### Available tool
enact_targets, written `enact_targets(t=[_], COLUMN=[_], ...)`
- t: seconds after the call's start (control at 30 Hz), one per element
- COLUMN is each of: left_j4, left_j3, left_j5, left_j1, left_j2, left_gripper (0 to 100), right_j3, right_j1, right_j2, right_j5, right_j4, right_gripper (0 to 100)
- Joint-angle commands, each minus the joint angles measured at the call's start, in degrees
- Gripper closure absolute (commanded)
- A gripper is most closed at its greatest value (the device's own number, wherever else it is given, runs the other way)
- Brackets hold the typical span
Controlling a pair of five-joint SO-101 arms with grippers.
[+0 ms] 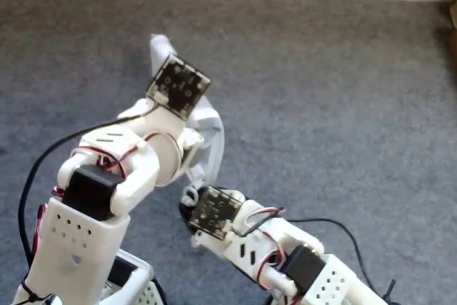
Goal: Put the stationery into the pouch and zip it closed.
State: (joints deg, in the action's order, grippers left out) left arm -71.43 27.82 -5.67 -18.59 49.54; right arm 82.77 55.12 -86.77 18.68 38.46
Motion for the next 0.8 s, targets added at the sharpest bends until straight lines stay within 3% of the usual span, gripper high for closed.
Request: enact_targets(t=[0.0, 0.43, 0.67, 0.77], left_j4=[1.23, 1.14, 0.18, 0.35], left_j3=[-3.74, -8.92, -7.96, -5.32], left_j5=[3.52, 18.11, 18.29, 14.68], left_j1=[-1.01, 5.05, 9.36, 12.26], left_j2=[0.04, 0.13, 6.99, 12.88], left_gripper=[77, 77, 77, 77], right_j3=[-0.84, -0.84, -0.84, -0.84], right_j1=[-1.1, -3.12, -3.12, -3.91], right_j2=[-1.27, -1.27, -1.27, -1.27], right_j5=[0.7, 0.35, 0.26, 0.26], right_j4=[-1.71, -1.8, -1.8, -1.71], right_gripper=[99.4, 99.4, 99.4, 99.4])
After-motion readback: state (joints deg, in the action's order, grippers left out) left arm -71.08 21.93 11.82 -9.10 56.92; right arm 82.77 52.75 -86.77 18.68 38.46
